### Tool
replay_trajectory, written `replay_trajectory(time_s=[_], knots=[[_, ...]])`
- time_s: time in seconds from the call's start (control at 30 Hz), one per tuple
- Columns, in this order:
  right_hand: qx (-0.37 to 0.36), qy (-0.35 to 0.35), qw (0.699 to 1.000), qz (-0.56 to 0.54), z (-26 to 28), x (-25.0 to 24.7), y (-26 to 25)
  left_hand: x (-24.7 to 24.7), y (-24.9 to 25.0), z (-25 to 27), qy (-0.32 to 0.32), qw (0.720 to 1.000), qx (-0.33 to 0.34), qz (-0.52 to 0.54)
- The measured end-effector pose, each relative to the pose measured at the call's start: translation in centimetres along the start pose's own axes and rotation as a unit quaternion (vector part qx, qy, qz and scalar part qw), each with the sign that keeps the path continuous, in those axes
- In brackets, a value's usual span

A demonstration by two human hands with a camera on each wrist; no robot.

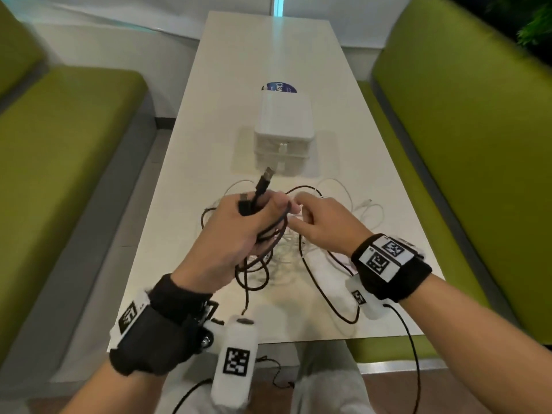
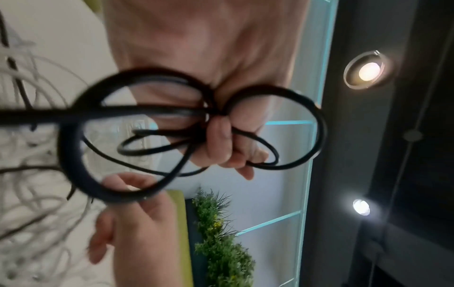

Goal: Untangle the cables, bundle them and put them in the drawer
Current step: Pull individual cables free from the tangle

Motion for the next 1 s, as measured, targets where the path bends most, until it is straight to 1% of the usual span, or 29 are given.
replay_trajectory(time_s=[0.1, 0.17, 0.27, 0.33, 0.47, 0.53, 0.57, 0.6, 0.63, 0.7, 0.73, 0.83, 0.9, 1.0], knots=[[-0.011, 0.019, 1.0, -0.002, 0.3, -1.0, -0.6, -0.1, -0.7, 1.2, -0.03, 0.999, -0.028, -0.023], [-0.015, 0.013, 1.0, -0.013, 0.5, -1.3, -1.1, -0.4, -0.9, 1.8, -0.027, 0.998, -0.042, -0.04], [-0.025, 0.01, 1.0, -0.015, 1.0, -1.7, -2.4, -0.9, -0.7, 2.2, -0.015, 0.998, -0.039, -0.049], [-0.053, 0.0, 0.998, -0.032, 1.5, -1.7, -3.9, -1.1, -0.5, 2.4, -0.009, 0.999, -0.032, -0.027], [-0.134, -0.062, 0.985, -0.086, 3.4, -0.8, -7.2, -1.5, -0.1, 2.9, -0.006, 0.998, -0.033, 0.051], [-0.152, -0.06, 0.985, -0.05, 4.3, -0.5, -8.2, -1.3, 0.3, 3.4, -0.013, 0.997, -0.034, 0.071], [-0.148, -0.065, 0.986, -0.033, 4.7, -0.3, -8.5, -1.2, 0.4, 3.7, -0.016, 0.997, -0.034, 0.073], [-0.135, -0.087, 0.987, -0.03, 5.1, 0.0, -8.5, -1.2, 0.6, 3.9, -0.017, 0.997, -0.032, 0.065], [-0.112, -0.129, 0.984, -0.043, 5.5, 0.5, -8.4, -1.2, 0.8, 4.2, -0.016, 0.999, -0.028, 0.043], [-0.08, -0.216, 0.971, -0.057, 6.6, 1.3, -8.2, -1.3, 1.1, 4.8, -0.009, 0.999, -0.012, -0.032], [-0.071, -0.245, 0.966, -0.051, 7.1, 1.7, -8.0, -1.2, 1.2, 5.0, -0.007, 0.998, -0.007, -0.066], [-0.056, -0.3, 0.952, -0.011, 8.3, 2.8, -7.4, -1.1, 0.6, 5.6, -0.002, 0.991, -0.012, -0.132], [-0.046, -0.342, 0.938, 0.012, 9.1, 3.8, -7.1, -1.0, 0.4, 6.1, 0.005, 0.987, -0.006, -0.16], [-0.027, -0.382, 0.924, 0.01, 9.7, 4.8, -6.7, -1.1, 0.6, 6.3, 0.037, 0.982, 0.01, -0.186]])
Point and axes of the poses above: each hand's wrist, its own z-axis away from the middle knuckle, its own x-axis out of the palm, y = z × x, the point moved 7 cm from there along -z, towards the middle knuckle, and after that the axes turned 5 degrees about z, right-handed, at the moved point
